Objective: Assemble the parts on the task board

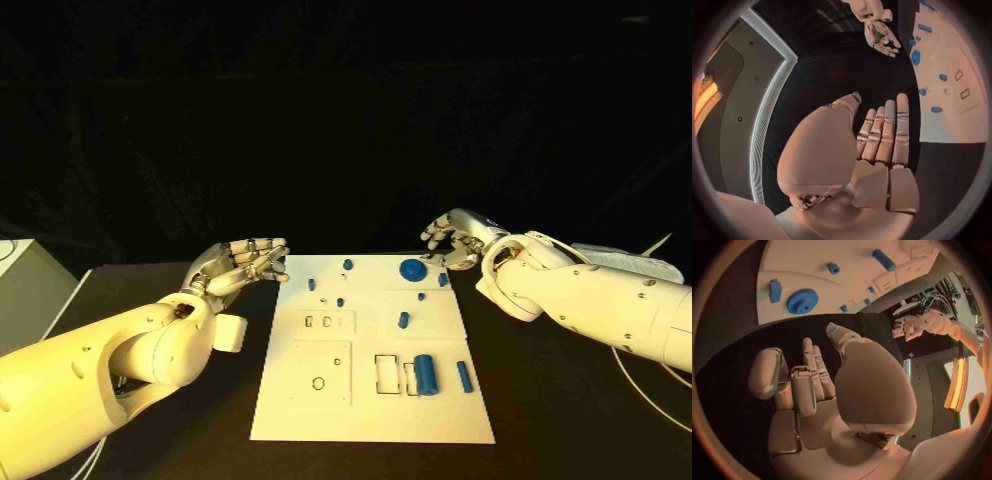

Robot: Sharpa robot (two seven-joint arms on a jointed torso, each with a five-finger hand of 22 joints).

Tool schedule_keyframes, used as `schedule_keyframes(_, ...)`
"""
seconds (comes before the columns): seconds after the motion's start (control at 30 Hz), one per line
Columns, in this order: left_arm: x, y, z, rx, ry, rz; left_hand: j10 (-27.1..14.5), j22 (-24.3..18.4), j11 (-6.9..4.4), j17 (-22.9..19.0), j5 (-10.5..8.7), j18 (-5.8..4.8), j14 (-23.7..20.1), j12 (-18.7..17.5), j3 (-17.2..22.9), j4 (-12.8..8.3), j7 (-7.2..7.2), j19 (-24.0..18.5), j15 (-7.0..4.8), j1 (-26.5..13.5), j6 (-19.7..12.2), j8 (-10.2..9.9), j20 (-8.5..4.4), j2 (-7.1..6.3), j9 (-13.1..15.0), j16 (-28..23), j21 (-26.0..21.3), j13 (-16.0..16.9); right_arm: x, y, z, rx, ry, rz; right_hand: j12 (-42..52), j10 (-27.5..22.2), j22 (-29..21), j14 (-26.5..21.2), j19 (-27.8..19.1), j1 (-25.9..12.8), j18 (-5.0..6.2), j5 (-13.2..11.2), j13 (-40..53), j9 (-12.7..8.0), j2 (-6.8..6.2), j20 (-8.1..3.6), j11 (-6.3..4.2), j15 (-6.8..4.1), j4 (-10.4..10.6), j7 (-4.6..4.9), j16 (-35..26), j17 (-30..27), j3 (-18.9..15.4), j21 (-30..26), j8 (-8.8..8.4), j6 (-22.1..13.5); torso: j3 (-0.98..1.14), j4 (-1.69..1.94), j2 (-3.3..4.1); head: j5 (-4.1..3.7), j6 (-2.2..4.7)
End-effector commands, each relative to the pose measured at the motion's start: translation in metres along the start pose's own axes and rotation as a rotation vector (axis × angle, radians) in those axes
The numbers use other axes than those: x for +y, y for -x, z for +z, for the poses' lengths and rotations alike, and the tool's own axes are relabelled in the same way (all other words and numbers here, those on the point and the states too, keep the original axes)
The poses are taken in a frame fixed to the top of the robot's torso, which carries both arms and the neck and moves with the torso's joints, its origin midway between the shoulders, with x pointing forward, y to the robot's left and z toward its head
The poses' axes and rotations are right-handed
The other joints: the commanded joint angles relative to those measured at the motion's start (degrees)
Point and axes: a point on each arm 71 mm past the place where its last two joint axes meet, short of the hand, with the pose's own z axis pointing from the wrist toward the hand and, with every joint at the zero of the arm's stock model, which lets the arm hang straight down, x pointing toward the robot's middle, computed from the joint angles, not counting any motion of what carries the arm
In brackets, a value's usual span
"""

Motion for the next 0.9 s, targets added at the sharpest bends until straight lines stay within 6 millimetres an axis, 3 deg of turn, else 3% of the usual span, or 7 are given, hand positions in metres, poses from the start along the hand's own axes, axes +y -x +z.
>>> schedule_keyframes(0.03, 0.000, -0.002, -0.001, 0.019, -0.005, -0.009, -0.4, 0.1, -0.08, -0.1, -0.17, 0.63, -0.4, 0.1, -0.2, 0.2, 1.94, -0.3, -0.12, 0.5, -0.4, -0.2, 0.05, 0.07, -0.1, 0.3, 0.2, 0.0, -0.004, -0.006, 0.000, 0.078, -0.034, -0.178, -1.3, -0.5, -1.8, 3.5, -0.5, 0.8, 1.10, 0.1, -1.5, -0.6, 1.74, 0.23, 0.21, 0.36, 0.5, 0.10, -0.2, 4.4, -8.7, -2.5, -1.26, -1.8, -0.10, -0.01, 0.05, -0.18, -0.17)
schedule_keyframes(0.3, 0.000, -0.003, -0.001, 0.022, -0.003, -0.010, -0.3, 0.1, -0.12, -0.1, -0.16, 0.65, -0.4, 0.1, -0.2, 0.1, 1.88, -0.4, -0.14, 0.6, -0.4, -0.2, 0.06, 0.10, -0.1, 0.3, 0.3, 0.1, -0.004, -0.012, 0.007, 0.104, -0.089, -0.227, 24.2, 6.2, 5.9, 4.3, 2.6, 7.2, -1.02, 0.7, 19.6, -0.7, 2.25, -2.07, -2.28, -2.15, 6.3, -2.13, 1.6, 7.6, -21.3, 8.4, -1.34, -1.9, -0.27, 0.17, 0.06, -0.67, -0.50)
schedule_keyframes(0.47, 0.000, -0.004, -0.001, 0.024, -0.003, -0.011, -0.3, 0.1, -0.12, -0.1, -0.16, 0.65, -0.4, 0.1, -0.2, 0.1, 1.88, -0.4, -0.14, 0.6, -0.4, -0.2, 0.06, 0.10, -0.1, 0.3, 0.3, 0.1, -0.001, -0.019, 0.012, 0.112, -0.095, -0.208, 38.7, 2.8, 7.2, 4.4, 2.7, 7.6, -1.22, 1.6, 33.6, -0.5, 4.01, -1.82, -2.49, -1.92, 6.1, -1.82, 1.8, 8.0, -19.5, 9.7, -0.43, -0.8, -0.27, 0.19, 0.06, -0.69, -0.60)
schedule_keyframes(0.57, 0.001, -0.004, 0.000, 0.025, -0.002, -0.011, -0.3, 0.1, -0.12, -0.1, -0.16, 0.65, -0.4, 0.1, -0.2, 0.1, 1.88, -0.4, -0.14, 0.6, -0.4, -0.2, 0.06, 0.10, -0.1, 0.3, 0.3, 0.1, 0.001, -0.022, 0.014, 0.105, -0.085, -0.198, 26.8, -7.2, 5.2, 3.9, 1.7, 7.2, -0.60, 2.2, 25.5, -0.5, 4.79, -1.48, -1.80, -1.42, 6.2, -1.57, 0.7, 5.8, -18.1, 6.4, -0.06, -0.4, -0.33, 0.15, 0.04, -0.75, -0.68)
schedule_keyframes(0.73, 0.003, -0.005, 0.000, 0.025, 0.002, -0.013, -0.3, 0.1, -0.12, -0.1, -0.16, 0.65, -0.4, 0.1, -0.2, 0.1, 1.88, -0.4, -0.14, 0.6, -0.4, -0.2, 0.06, 0.10, -0.1, 0.3, 0.3, 0.1, 0.004, -0.026, 0.017, 0.105, -0.078, -0.191, 14.9, -2.5, 5.0, 3.9, 1.8, 7.8, -0.47, 1.6, 13.3, -0.3, 4.05, -1.23, -1.85, -1.37, 5.9, -1.85, 0.7, 5.6, -14.5, 5.8, 0.52, 0.5, -0.32, 0.07, 0.04, -0.76, -0.85)
schedule_keyframes(0.83, 0.005, -0.005, 0.000, 0.025, 0.004, -0.014, -0.3, 0.2, -0.14, -0.2, -0.14, 0.67, -0.5, 0.1, -0.2, 0.1, 1.85, -0.5, -0.16, 0.7, -0.4, -0.2, 0.07, 0.13, -0.1, 0.4, 0.4, 0.1, 0.004, -0.029, 0.018, 0.117, -0.082, -0.192, 20.2, 3.5, 6.1, 4.1, 2.3, 8.6, -0.77, 1.4, 16.2, -0.2, 3.25, -2.04, -3.01, -2.32, 5.7, -2.55, 1.0, 6.2, -13.6, 7.4, 0.49, 0.7, -0.31, 0.05, 0.05, -0.72, -0.92)
schedule_keyframes(0.9, 0.005, -0.005, 0.000, 0.025, 0.005, -0.014, -0.3, 0.2, -0.14, -0.2, -0.14, 0.67, -0.5, 0.1, -0.2, 0.1, 1.85, -0.5, -0.16, 0.7, -0.4, -0.2, 0.07, 0.13, -0.1, 0.4, 0.4, 0.1, 0.003, -0.033, 0.018, 0.128, -0.088, -0.194, 52.3, 8.9, 8.6, 4.5, 3.2, 7.7, -1.61, 2.1, 46.2, -0.1, 2.58, -2.50, -3.74, -3.11, 5.8, -2.72, 1.8, 7.8, -12.8, 11.0, 0.66, 1.4, -0.28, 0.07, 0.06, -0.79, -0.97)
